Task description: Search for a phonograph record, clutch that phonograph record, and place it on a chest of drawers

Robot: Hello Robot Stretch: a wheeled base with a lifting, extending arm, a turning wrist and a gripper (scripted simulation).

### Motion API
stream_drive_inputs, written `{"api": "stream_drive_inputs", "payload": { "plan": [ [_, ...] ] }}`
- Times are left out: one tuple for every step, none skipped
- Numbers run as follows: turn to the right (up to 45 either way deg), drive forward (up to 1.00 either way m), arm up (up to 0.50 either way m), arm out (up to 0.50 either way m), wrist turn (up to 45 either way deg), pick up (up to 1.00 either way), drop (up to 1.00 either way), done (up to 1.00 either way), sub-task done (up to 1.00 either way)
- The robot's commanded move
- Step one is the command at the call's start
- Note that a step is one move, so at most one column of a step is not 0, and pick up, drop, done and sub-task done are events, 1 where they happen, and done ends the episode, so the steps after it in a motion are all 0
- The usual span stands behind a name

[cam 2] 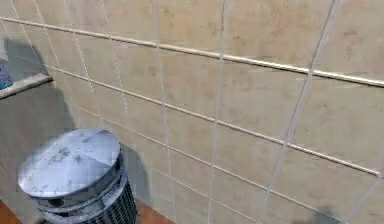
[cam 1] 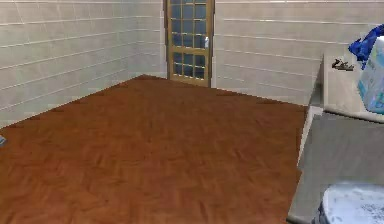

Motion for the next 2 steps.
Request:
{"api": "stream_drive_inputs", "payload": {
  "plan": [
    [-45.0, 0.00, 0.00, 0.00, 0.0, 0.00, 0.00, 0.00, 0.00],
    [-33.0, 0.00, 0.00, 0.00, 0.0, 0.00, 0.00, 0.00, 0.00]
  ]
}}
